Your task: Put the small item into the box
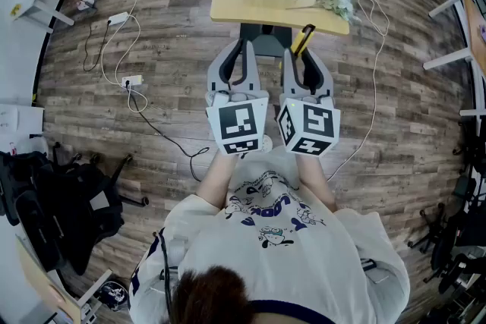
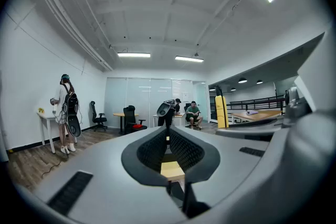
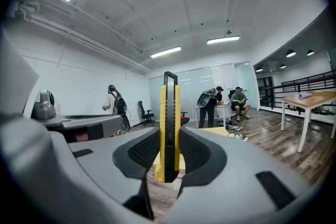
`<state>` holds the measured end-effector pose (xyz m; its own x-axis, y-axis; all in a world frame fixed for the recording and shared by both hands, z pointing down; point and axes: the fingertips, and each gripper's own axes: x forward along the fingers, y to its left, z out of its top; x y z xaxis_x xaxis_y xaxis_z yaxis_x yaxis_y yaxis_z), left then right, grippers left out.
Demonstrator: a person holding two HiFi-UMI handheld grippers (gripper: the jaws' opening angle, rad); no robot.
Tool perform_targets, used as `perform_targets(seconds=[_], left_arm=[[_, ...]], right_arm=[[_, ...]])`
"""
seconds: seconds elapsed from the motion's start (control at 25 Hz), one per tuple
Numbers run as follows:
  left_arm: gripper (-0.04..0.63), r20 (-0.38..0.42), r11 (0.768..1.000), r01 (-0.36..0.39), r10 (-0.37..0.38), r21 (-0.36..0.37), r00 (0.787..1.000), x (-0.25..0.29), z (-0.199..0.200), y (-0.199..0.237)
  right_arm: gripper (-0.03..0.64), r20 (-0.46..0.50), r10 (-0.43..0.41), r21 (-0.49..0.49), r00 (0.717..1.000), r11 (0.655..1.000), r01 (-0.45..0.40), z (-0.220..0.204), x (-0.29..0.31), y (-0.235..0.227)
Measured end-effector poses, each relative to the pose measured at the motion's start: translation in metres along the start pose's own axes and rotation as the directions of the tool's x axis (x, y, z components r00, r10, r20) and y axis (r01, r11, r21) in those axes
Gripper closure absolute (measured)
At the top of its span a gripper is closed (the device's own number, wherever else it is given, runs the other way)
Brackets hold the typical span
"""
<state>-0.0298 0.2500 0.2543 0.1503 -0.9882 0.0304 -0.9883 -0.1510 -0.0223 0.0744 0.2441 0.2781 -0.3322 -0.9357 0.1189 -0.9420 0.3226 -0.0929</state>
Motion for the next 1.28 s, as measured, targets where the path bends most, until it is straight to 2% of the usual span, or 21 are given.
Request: perform_targets(seconds=[0.6,1.28], left_arm=[[0.566,-0.013,1.000,-0.007,0.007,0.000,1.000,0.013,-0.004,-0.005],[0.566,-0.055,0.999,-0.041,0.040,-0.005,0.998,0.050,-0.027,-0.014]], right_arm=[[0.495,-0.006,0.010,0.032,1.000,0.999,-0.010,-0.003,0.011,-0.010],[0.495,-0.074,0.079,0.073,0.994,0.995,-0.073,-0.025,0.045,-0.033]])
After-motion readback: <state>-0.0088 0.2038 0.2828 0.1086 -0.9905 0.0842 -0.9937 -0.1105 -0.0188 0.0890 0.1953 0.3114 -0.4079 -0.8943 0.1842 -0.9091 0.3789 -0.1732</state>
